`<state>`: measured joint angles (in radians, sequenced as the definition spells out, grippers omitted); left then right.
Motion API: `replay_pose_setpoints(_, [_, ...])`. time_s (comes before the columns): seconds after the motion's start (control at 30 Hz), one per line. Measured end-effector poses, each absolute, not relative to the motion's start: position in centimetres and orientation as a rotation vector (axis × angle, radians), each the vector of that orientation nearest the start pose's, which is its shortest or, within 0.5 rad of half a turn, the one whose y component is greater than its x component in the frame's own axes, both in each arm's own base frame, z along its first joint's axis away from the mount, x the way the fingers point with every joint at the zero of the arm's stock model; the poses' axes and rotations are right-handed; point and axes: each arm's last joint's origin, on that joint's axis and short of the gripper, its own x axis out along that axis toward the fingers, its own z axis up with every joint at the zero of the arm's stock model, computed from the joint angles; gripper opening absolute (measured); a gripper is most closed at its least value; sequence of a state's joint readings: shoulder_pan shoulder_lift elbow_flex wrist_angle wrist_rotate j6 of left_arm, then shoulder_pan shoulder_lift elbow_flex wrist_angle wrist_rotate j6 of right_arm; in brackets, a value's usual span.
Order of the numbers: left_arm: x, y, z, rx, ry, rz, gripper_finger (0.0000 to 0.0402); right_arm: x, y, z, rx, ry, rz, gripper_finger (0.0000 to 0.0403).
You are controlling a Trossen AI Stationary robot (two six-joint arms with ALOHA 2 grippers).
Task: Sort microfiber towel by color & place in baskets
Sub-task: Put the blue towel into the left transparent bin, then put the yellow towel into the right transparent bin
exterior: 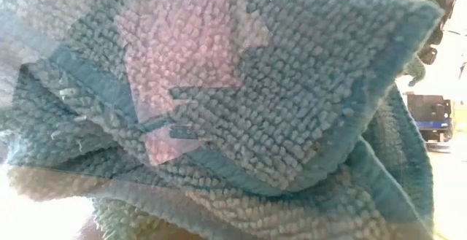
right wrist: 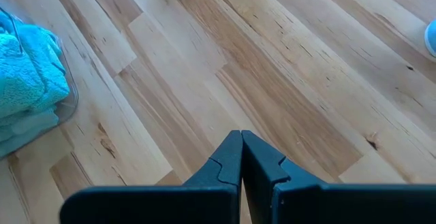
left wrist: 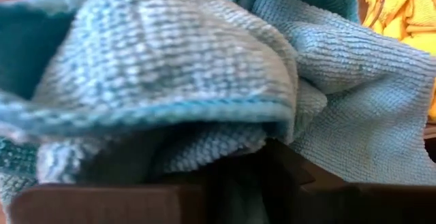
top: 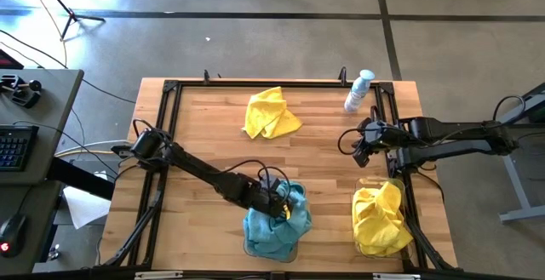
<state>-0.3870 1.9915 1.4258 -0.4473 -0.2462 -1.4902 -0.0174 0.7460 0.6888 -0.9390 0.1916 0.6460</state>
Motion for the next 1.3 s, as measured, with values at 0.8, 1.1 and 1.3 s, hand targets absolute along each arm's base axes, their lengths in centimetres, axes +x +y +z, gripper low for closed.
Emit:
replay_pose_setpoints(0.8, [37.2,-13.9,24.3,-1.038,0.881,0.602,0.0096,12.6,-0.8,24.8,0.479,0.896,-0.492,0.0])
replay_pose_setpoints(1.1, [36.9,-13.6,27.9,-0.897,0.926,0.599,0.0094,13.1,-0.8,25.1,0.497,0.839,-0.478,0.0])
replay_pose_setpoints(1.3, [36.1,-12.2,28.1,-0.72,1.039,0.628,0.0094,14.5,-0.7,26.0,0.529,0.703,-0.41,0.0])
